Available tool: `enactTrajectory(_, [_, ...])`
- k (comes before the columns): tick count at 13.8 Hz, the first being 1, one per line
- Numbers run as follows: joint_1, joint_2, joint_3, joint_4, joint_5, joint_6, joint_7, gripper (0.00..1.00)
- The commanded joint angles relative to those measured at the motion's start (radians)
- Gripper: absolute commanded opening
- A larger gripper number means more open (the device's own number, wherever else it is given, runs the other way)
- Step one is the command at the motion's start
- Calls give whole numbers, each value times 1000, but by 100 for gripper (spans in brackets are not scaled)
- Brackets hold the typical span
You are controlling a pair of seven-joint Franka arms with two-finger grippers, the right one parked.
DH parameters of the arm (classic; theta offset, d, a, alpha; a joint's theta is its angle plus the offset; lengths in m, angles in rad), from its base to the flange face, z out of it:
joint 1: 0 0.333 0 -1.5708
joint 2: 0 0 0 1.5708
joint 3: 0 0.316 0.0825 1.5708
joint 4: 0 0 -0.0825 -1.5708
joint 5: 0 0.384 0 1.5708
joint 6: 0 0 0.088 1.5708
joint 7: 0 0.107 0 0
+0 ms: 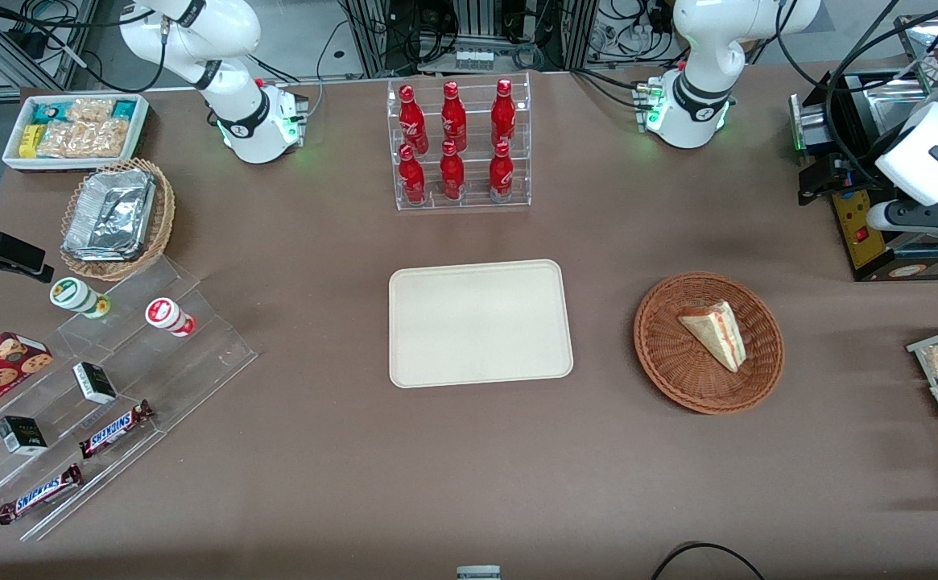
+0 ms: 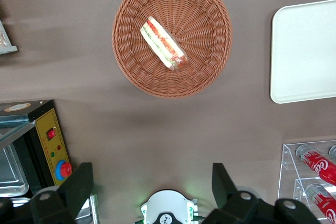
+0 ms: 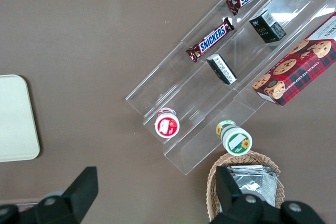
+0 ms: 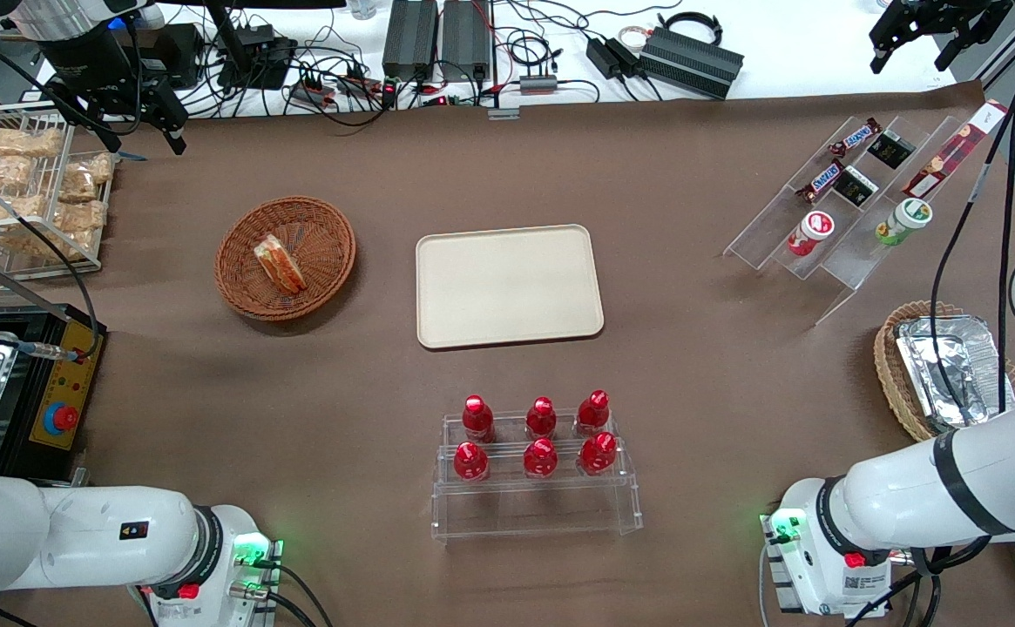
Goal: Place sandwich from basket to tray
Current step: 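Move the left gripper over the wrapped sandwich in the wicker basket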
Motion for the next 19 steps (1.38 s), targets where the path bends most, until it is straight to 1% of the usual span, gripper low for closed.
enactTrajectory(1, [-7,1,6,-1,7,7,-28,100])
enactTrajectory(3, [-7,6,8,-12,7,23,-34,100])
enactTrajectory(5, [-7,15,8,-61,10,72,-34,100])
enactTrajectory(8, [-7,7,8,-185,8,208,-34,100])
enactTrajectory(13, [-7,12,6,-389,8,490,-41,100])
enactTrajectory(17, [-9,23,6,-550,8,746,-119,100])
enactTrajectory(19, [-9,59,6,-558,8,785,-161,100])
